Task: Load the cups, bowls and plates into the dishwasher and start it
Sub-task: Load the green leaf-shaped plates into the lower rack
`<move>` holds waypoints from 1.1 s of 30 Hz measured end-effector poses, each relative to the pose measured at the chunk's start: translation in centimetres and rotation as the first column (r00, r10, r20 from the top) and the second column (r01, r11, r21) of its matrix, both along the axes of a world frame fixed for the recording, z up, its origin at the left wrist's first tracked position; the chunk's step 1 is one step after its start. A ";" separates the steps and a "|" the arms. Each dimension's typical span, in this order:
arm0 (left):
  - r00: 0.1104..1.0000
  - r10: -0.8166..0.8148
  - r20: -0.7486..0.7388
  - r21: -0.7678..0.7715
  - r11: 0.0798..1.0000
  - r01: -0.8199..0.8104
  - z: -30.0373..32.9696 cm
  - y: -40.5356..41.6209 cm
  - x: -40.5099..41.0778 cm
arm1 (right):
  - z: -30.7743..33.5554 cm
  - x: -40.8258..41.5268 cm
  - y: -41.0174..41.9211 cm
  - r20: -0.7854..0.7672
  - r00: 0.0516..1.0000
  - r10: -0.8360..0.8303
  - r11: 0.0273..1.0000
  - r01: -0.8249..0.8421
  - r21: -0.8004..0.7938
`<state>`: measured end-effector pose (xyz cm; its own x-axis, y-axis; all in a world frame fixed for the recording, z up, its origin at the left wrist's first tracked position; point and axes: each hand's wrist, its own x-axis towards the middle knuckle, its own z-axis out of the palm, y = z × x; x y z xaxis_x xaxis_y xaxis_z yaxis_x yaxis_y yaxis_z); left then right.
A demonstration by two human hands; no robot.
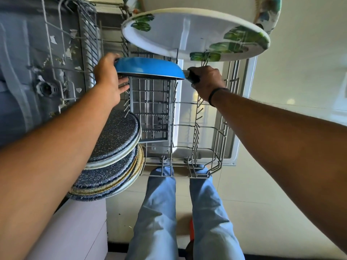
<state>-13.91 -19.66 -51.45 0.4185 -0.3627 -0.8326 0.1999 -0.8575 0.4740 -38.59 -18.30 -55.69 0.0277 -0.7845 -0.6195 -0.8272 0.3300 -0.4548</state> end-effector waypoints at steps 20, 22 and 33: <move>0.986 0.166 -0.010 0.022 0.986 -0.165 0.8 1.1 -0.1 | 1.1 -0.3 1.5 -0.134 0.985 0.110 0.991 -0.118 -0.056; 0.987 0.161 -0.026 0.051 0.986 -0.160 1.1 0.7 0.0 | 0.9 0.1 1.6 -0.116 0.972 0.203 0.979 -0.200 0.040; 0.882 0.404 -0.243 0.001 0.909 -0.416 3.3 -2.7 1.8 | 2.0 0.4 2.7 -0.212 0.970 0.122 0.885 -0.203 -0.419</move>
<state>-12.14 -22.32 -48.15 0.3360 -0.2445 -0.9096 0.6377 -0.6516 0.4108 -38.17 -15.56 -53.72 0.1017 -0.9693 -0.2237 -0.9311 -0.0136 -0.3645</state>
